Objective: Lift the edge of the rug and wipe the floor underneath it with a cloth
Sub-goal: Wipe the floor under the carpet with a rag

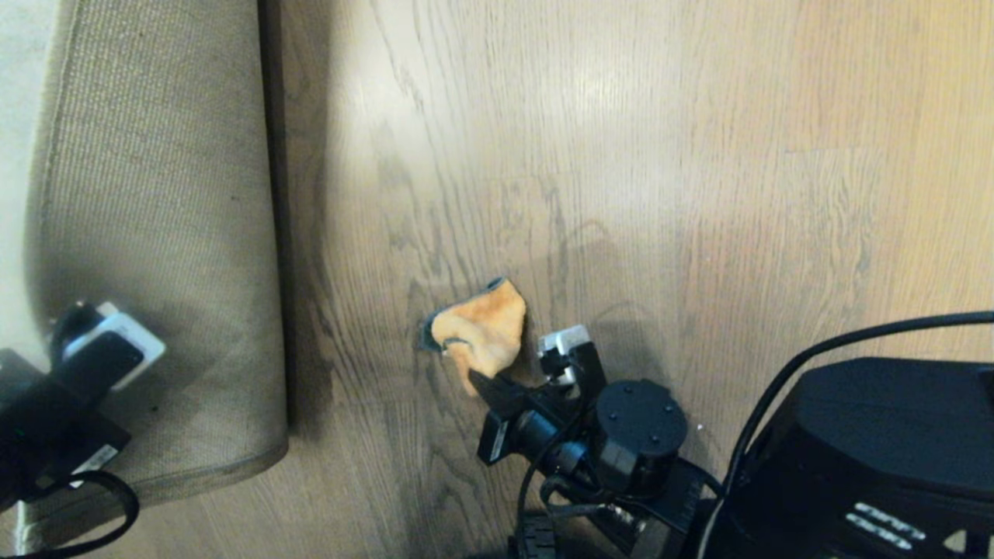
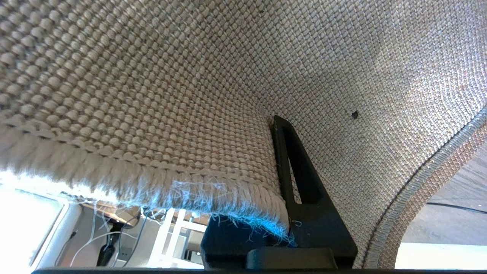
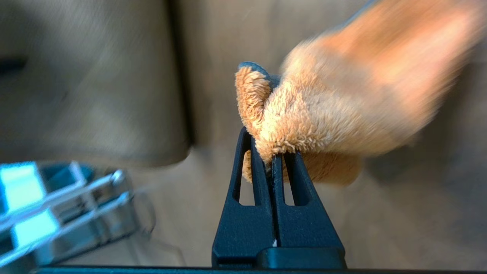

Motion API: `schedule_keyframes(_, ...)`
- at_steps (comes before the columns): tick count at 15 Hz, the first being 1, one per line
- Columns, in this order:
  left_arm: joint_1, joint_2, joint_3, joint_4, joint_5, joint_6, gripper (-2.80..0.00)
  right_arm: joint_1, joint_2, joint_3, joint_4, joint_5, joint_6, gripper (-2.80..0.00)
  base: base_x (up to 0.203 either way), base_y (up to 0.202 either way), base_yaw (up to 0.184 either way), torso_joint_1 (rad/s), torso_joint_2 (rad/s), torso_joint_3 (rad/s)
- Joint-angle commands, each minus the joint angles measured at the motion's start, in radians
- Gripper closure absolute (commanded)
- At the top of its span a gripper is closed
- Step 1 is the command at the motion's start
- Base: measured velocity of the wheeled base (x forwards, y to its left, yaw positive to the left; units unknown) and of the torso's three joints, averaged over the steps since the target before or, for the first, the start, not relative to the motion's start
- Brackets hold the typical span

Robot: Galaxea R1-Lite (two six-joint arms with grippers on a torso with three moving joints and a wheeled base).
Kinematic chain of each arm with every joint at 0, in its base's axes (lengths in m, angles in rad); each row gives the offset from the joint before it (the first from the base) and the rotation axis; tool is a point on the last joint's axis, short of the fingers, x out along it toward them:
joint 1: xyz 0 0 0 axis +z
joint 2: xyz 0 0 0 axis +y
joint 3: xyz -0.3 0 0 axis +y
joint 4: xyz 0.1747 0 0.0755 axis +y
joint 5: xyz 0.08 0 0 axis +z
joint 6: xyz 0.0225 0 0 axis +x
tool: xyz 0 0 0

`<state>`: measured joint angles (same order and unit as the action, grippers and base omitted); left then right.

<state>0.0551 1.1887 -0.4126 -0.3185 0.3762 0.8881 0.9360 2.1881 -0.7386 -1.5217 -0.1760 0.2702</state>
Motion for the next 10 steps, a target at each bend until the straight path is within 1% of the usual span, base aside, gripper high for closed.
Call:
schedule_keyframes(1,0.000,0.002,-0.001,-0.002,0.003,0.005,0.00,-0.059,-0.062,0.013,-0.010,-0.002,-0.001,0.00,0.000,0.000,0.000,0.000,0.00,0.000)
schedule_keyframes(5,0.000,0.003,0.000,-0.002,0.001,0.005,0.00,-0.216,-0.185,0.108,-0.009,0.003,-0.003,0.00,0.000,0.000,0.000,0.000,0.00,0.000)
schedule_keyframes(10,-0.001,0.005,0.005,-0.002,0.001,0.005,0.00,-0.359,-0.351,0.232,-0.005,0.009,-0.016,0.00,0.000,0.000,0.000,0.000,0.00,0.000)
